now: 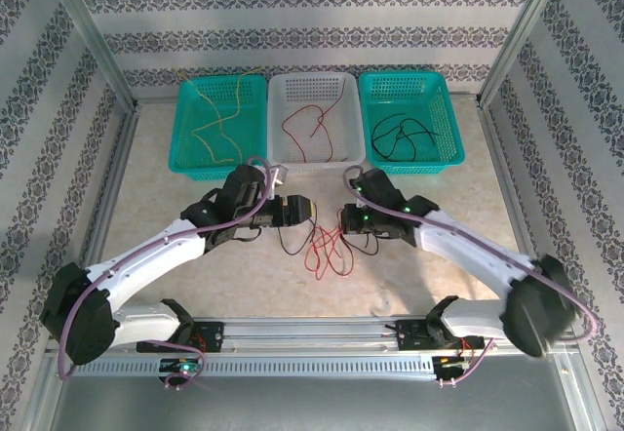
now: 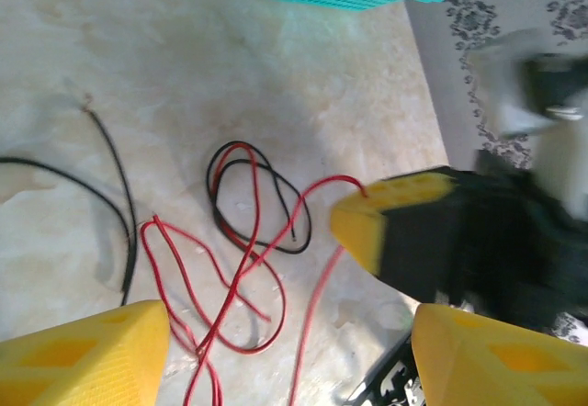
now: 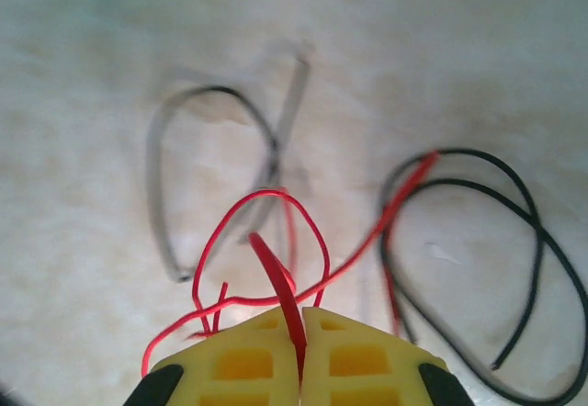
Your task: Untangle the cables
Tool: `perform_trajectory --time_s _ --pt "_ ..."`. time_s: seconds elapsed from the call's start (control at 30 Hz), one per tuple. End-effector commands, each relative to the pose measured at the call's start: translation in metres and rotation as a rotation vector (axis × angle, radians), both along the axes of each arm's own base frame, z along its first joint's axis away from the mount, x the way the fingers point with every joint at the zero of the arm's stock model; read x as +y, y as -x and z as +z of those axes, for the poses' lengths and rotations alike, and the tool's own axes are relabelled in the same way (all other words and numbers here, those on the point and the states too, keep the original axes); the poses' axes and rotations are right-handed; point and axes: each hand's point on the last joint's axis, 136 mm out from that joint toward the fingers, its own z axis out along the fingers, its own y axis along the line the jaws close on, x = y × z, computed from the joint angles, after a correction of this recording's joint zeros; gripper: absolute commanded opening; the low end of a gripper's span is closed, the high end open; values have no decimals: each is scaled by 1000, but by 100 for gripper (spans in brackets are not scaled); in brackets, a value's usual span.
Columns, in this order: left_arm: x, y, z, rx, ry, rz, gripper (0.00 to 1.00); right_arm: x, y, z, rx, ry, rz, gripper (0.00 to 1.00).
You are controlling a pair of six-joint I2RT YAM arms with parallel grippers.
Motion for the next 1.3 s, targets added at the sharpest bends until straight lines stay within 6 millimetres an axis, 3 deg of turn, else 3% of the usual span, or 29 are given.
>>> perform_trajectory --time_s 0.0,0.17,0.37,0.57,0.7,0.93,1.07,1.17,1.27 --pt "-29 0 20 -70 67 -95 73 0 9 47 -120 -22 44 0" --pt "-54 -5 36 -122 79 -163 81 1 17 108 -243 -74 68 0" --pt "-65 -4 27 -95 75 -196 73 -4 20 183 -408 -149 48 0" --pt "-46 -4 7 -74 -4 -126 60 -15 26 254 -557 -245 35 0" --pt "-35 -3 2 -82 -18 -82 57 -19 31 288 -619 -284 40 0" --pt "-31 1 13 -114 2 -90 66 -30 35 313 -680 -302 16 0" --pt "-21 2 35 -173 61 -70 67 -34 38 319 -700 -307 10 0" --pt "2 -4 69 -254 112 -13 67 -37 37 318 -695 -288 8 0" --pt "38 -14 101 -331 120 91 68 -37 35 311 -681 -265 6 0"
